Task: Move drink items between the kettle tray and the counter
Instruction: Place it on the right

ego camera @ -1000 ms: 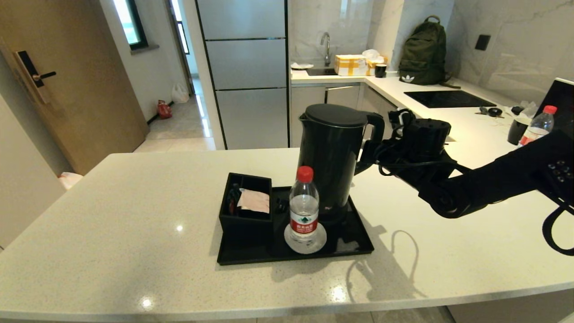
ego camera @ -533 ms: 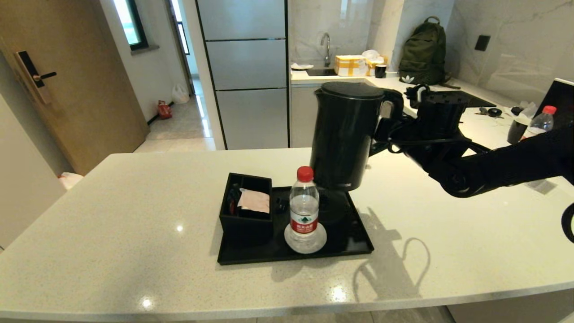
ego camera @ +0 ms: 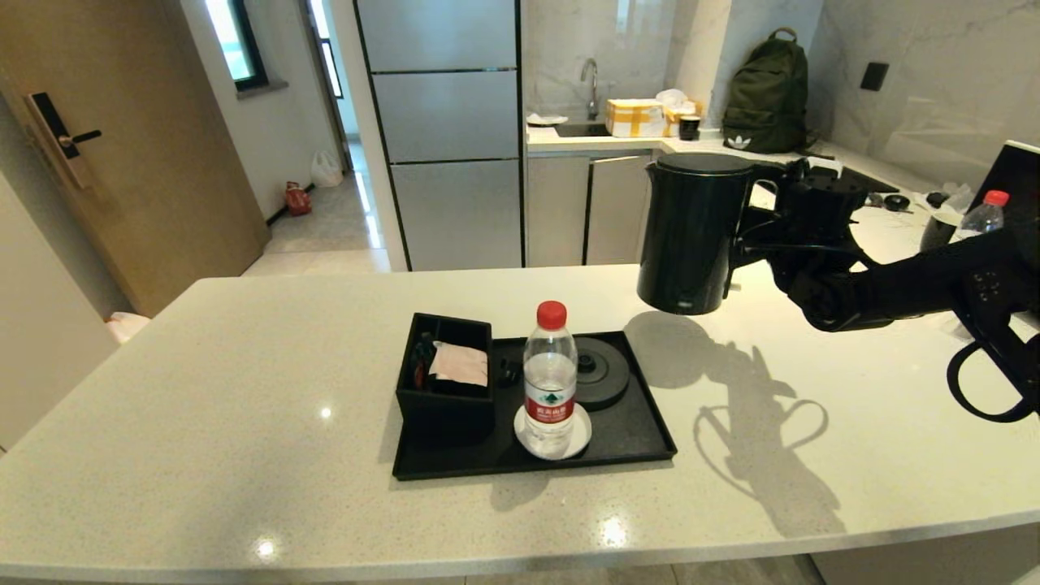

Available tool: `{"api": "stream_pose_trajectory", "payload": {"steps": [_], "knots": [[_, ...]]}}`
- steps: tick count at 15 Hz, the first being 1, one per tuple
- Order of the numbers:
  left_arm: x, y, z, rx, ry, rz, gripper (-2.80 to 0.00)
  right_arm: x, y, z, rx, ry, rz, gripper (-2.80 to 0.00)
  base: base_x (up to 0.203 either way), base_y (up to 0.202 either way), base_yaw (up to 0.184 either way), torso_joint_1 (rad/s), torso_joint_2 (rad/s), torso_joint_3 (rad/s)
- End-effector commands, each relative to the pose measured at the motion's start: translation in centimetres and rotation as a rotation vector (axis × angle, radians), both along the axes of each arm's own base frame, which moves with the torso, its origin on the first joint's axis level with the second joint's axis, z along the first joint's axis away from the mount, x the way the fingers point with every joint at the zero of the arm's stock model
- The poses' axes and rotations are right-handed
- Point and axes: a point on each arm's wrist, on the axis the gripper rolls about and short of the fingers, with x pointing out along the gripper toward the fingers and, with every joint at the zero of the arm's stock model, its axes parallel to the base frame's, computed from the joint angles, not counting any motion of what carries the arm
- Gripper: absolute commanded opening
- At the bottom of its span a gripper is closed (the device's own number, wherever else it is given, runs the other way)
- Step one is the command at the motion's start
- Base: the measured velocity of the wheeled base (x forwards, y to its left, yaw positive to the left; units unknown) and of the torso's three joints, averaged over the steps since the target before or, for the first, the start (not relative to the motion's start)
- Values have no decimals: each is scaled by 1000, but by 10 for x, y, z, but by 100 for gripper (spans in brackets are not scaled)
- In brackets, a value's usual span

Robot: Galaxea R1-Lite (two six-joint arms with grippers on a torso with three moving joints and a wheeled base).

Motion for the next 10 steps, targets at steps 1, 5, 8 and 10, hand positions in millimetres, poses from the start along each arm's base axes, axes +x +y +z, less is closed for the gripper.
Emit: {"api": "stream_pose_trajectory", "payload": {"steps": [1, 5, 8, 10], "knots": [[0, 0, 0, 0, 1, 0, -280, 12, -12, -24, -7, 37, -32, -280, 0, 0, 0, 0, 0, 0], [0, 0, 0, 0, 1, 0, -280, 5, -24, -34, -40, 99, -69, -280, 0, 0, 0, 0, 0, 0], [0, 0, 0, 0, 1, 0, -280, -11, -29, -34, -44, 117, -106, -280, 0, 0, 0, 0, 0, 0], [0, 0, 0, 0, 1, 0, -280, -17, -32, -34, -43, 111, -124, -280, 0, 0, 0, 0, 0, 0]]}}
